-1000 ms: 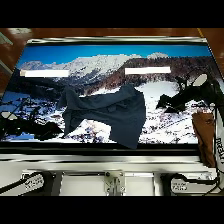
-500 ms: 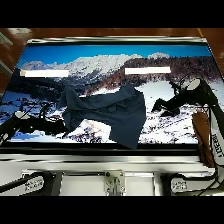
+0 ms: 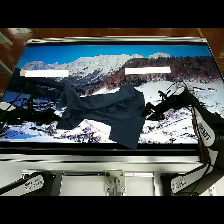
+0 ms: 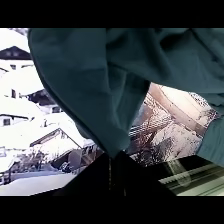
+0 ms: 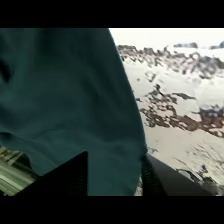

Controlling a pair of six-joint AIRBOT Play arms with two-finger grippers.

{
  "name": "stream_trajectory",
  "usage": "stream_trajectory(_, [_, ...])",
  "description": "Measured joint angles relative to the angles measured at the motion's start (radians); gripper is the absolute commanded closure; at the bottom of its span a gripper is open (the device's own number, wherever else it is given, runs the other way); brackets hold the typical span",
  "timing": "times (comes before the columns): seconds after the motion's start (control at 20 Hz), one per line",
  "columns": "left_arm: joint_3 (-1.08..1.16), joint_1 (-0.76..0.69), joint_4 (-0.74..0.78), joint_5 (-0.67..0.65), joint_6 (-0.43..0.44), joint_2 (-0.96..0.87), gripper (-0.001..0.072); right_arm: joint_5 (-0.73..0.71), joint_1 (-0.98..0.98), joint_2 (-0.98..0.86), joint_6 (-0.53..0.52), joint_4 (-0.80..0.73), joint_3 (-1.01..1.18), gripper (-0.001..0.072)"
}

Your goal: Fold the shirts.

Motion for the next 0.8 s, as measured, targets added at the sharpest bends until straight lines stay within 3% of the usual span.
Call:
stream_trajectory(0.05, [0.023, 0.001, 0.0, -0.004, 0.002, 0.003, 0.0668, -0.026, 0.015, -0.009, 0.004, 0.007, 0.0, 0.0656])
stream_trajectory(0.25, [0.182, 0.006, 0.002, -0.041, 0.034, 0.011, 0.0669, -0.079, 0.051, 0.011, -0.023, 0.055, 0.043, 0.0658])
stream_trajectory(0.45, [0.519, 0.007, 0.002, -0.05, 0.051, 0.062, 0.0668, -0.1, 0.045, 0.206, -0.155, 0.087, 0.217, 0.0658])
stream_trajectory(0.65, [0.923, 0.007, -0.004, 0.093, 0.048, 0.174, 0.0668, -0.217, 0.007, 0.518, -0.256, 0.063, 0.438, 0.0658])
stream_trajectory(0.8, [1.103, 0.007, 0.021, 0.194, -0.012, 0.282, 0.0668, -0.375, -0.005, 0.755, -0.234, -0.018, 0.521, 0.0658])
